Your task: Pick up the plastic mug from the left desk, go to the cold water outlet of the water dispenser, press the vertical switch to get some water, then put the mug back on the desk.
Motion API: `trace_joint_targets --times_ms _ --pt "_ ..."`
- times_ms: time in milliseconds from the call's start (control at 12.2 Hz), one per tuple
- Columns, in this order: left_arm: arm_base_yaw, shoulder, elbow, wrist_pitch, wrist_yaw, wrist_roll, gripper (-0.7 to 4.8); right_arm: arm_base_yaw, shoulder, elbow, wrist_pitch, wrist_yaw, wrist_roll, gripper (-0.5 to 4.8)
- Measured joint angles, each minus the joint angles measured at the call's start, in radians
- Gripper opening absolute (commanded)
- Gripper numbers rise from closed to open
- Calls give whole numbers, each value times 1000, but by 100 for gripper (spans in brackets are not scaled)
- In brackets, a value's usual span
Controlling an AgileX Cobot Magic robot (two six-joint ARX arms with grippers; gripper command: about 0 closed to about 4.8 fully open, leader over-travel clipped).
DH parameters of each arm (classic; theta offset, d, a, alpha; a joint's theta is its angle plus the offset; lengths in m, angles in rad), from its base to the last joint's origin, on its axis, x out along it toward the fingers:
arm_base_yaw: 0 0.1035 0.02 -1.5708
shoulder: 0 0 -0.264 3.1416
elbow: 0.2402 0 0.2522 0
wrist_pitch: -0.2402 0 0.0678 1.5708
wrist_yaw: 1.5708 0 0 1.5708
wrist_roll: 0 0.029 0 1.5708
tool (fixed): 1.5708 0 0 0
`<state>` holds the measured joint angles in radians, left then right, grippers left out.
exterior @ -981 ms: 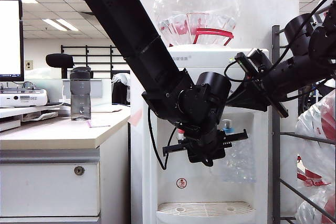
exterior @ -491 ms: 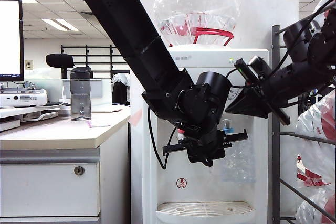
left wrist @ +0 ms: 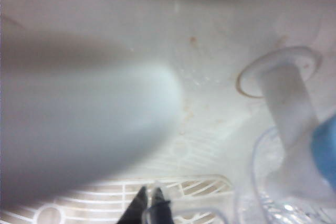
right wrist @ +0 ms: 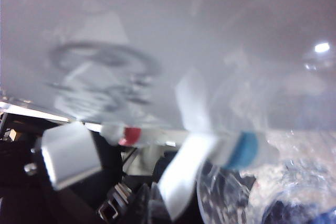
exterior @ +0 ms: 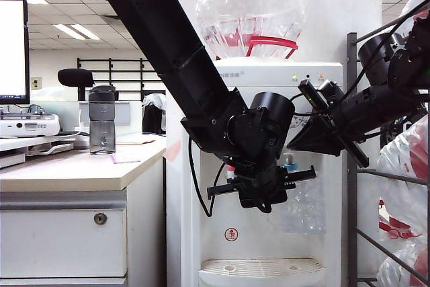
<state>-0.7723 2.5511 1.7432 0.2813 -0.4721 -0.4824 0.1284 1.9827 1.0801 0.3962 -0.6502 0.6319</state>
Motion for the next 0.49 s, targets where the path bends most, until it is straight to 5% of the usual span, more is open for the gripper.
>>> trace_joint_targets --times_ms 491 --pt "0 0 0 9 0 4 -7 1 10 17 -45 6 -1 -5"
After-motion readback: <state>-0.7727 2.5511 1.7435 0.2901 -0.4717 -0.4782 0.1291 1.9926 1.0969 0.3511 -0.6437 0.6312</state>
